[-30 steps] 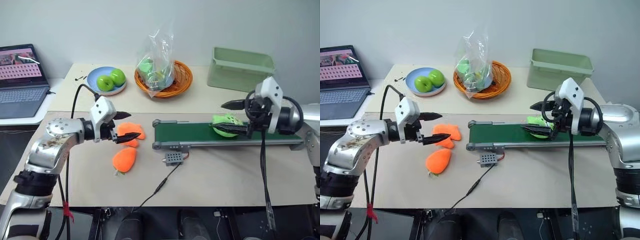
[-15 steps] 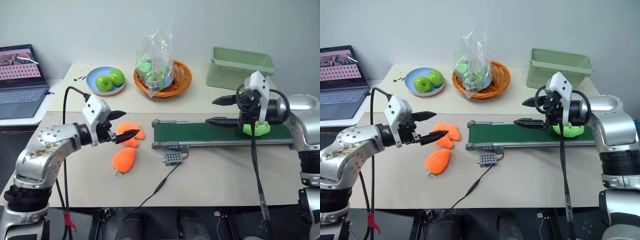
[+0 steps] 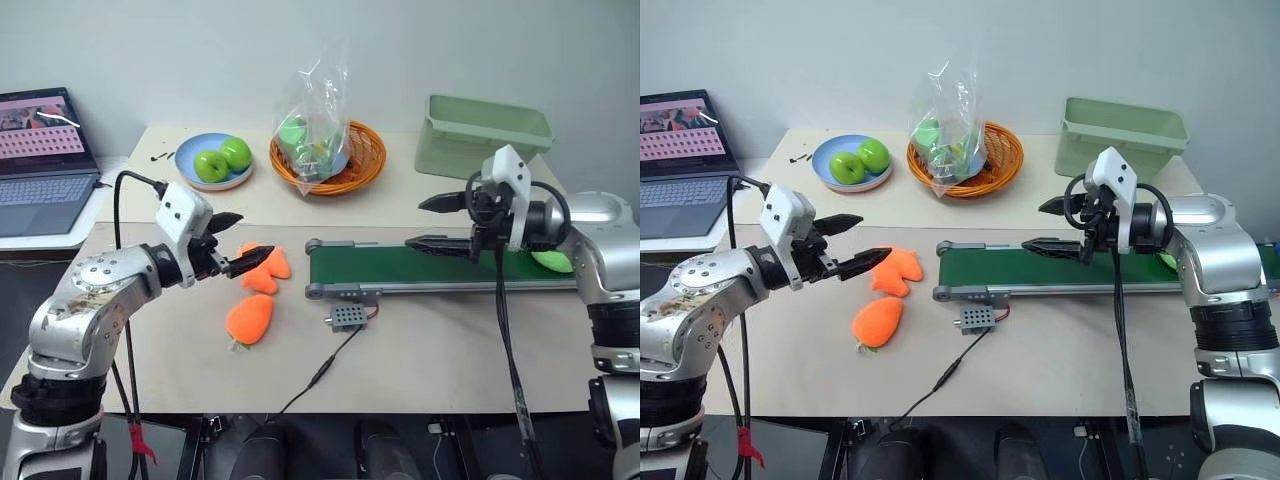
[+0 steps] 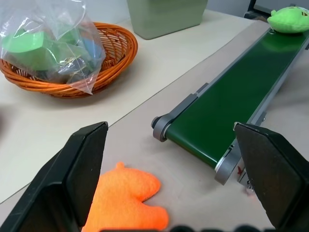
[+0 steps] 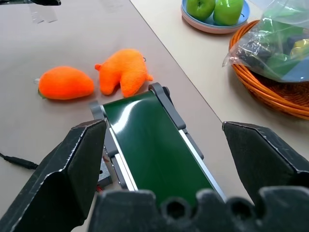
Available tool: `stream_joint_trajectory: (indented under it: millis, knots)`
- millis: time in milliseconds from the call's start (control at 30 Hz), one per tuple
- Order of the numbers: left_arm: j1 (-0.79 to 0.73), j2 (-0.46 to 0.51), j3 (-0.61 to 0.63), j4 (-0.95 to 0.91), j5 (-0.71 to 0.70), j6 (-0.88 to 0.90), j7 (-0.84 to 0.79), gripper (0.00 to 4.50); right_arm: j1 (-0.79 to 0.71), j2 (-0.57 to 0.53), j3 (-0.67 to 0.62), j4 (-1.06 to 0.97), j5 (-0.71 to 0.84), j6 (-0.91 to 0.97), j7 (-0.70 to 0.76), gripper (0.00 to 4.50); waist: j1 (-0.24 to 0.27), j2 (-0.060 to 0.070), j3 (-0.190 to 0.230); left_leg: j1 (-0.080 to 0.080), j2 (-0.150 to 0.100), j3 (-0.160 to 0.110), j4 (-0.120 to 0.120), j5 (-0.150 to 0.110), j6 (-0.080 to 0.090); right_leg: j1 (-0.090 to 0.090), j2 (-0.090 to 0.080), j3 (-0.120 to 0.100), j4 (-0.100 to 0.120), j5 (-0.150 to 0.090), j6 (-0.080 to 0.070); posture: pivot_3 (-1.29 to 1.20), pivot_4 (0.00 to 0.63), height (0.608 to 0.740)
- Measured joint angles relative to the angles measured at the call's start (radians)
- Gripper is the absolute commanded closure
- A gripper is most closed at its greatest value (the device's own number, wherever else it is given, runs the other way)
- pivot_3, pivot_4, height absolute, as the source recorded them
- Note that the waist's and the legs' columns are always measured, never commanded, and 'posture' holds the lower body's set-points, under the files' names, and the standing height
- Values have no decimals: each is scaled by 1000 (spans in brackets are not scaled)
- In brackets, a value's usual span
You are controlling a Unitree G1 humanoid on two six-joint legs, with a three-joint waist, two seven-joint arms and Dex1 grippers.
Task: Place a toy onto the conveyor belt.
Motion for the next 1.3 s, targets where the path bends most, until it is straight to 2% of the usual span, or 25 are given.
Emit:
stream_joint_trajectory:
  millis: [1300]
  knots:
    - [-77,-10,-41,74,10,-4,-36,48,63,0,-44,-42,1,15,-50,0,-2,0,0,0,0,0,0,0,0,0,0,0,0,0,0,0,150,740]
